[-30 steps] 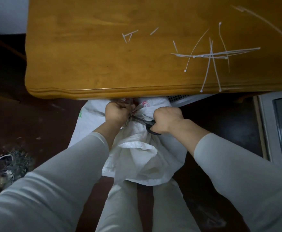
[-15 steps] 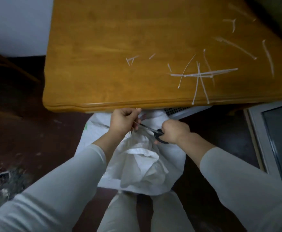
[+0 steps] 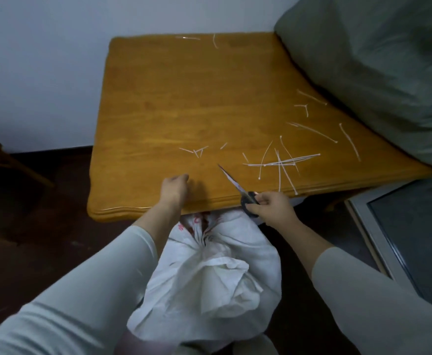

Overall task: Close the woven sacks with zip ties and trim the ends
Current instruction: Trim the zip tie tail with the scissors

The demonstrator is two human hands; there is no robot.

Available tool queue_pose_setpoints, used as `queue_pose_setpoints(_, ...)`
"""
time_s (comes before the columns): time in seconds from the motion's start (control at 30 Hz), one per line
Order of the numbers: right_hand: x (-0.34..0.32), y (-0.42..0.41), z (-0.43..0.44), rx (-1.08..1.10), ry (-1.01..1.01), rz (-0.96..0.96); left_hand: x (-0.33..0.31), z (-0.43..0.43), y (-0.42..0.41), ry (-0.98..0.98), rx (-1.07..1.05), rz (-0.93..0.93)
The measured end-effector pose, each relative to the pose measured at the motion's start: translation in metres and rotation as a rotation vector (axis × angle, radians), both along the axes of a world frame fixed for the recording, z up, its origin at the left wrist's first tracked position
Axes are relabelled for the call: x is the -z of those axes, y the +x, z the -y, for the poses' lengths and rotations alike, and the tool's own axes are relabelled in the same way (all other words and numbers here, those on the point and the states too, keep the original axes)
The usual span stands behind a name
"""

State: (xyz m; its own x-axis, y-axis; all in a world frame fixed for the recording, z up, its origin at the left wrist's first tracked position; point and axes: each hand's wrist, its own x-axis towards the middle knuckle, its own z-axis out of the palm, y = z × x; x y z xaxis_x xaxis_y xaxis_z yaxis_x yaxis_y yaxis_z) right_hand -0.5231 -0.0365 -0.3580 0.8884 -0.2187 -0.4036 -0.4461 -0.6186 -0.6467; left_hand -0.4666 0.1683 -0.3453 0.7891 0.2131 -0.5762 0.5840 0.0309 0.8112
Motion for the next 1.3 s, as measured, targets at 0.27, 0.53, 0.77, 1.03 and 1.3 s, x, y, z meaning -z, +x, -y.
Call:
queue_pose_setpoints(0.27,-0.008,0.051,-0.045,-0.048,-0.341,-0.050,0.001,-0.016,-0.003,0.030,0.112,-0.031)
queue_pose_setpoints(0.53,-0.003,0.071,-0.050,-0.261,-0.405,-0.059,0.012,-0.019,-0.004,0.066,0.180,-0.054)
queue_pose_setpoints(0.77,-0.009,0.036,-0.020,-0.206,-0.343,-0.014,0.007,0.006,-0.004,0.126,0.257,-0.050)
queue_pose_setpoints(1.03,-0.033,0.000,0.064,-0.134,-0.325,0.069,-0.023,0.079,-0.012,0.198,0.333,0.016)
queue_pose_setpoints(1.3,-0.094,-0.024,0.219,-0.175,-0.351,0.203,-0.092,0.244,-0.033,0.190,0.345,0.145)
